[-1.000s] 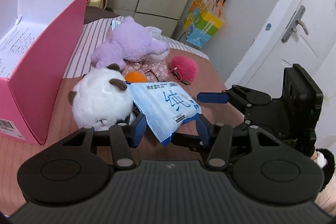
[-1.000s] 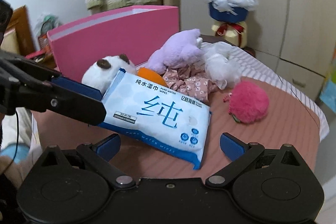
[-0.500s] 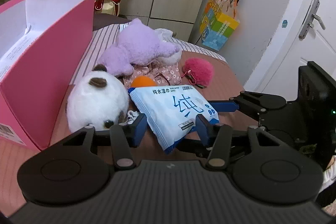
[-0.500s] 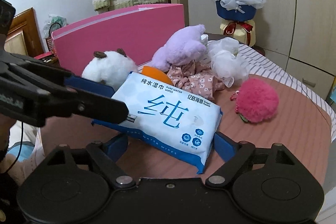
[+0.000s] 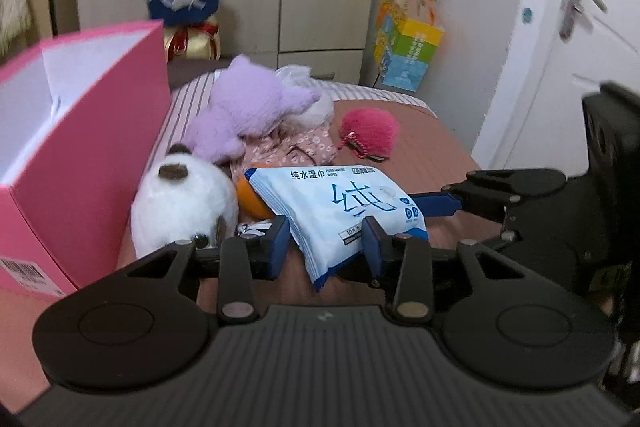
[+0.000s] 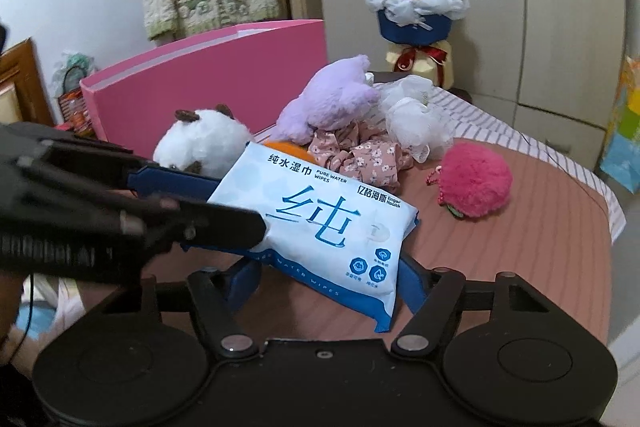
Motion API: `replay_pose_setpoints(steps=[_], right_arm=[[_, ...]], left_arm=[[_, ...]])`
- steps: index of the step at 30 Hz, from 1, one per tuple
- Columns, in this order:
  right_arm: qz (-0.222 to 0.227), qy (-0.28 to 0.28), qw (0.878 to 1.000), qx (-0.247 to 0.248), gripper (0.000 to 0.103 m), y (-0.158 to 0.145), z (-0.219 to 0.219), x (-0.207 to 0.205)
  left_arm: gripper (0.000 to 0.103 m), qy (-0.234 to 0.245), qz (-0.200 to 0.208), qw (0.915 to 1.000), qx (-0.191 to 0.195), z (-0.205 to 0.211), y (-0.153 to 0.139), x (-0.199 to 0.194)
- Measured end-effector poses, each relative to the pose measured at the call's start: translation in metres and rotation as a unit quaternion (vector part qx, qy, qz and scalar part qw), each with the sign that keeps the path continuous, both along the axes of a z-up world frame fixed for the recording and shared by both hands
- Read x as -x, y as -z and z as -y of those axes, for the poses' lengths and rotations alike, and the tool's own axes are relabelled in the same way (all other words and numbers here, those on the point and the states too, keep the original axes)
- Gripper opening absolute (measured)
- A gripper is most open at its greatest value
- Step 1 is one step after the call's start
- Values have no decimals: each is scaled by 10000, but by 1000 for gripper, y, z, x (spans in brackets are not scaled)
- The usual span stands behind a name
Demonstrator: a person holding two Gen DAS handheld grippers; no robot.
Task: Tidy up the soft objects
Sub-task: 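Lift the wet-wipes pack with the right gripper and carry it over the pink box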
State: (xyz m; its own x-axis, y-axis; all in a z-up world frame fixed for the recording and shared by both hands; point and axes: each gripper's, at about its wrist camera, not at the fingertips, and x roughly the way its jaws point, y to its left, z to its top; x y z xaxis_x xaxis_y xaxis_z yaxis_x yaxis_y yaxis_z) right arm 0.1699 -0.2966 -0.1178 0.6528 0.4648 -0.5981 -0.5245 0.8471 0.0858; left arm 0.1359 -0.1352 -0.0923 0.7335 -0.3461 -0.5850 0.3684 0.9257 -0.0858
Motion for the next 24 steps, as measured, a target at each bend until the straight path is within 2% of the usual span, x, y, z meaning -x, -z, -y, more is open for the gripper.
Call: replay_pose_setpoints(steps=[13, 24], right_arm=[[-195, 350, 9991, 109, 77, -17, -22, 42], [-134, 367, 9983, 429, 76, -34, -60, 93]], left_arm=[[38, 471, -401, 9979, 202, -31, -19, 25], [38, 749, -664, 9949, 153, -72, -39, 66]])
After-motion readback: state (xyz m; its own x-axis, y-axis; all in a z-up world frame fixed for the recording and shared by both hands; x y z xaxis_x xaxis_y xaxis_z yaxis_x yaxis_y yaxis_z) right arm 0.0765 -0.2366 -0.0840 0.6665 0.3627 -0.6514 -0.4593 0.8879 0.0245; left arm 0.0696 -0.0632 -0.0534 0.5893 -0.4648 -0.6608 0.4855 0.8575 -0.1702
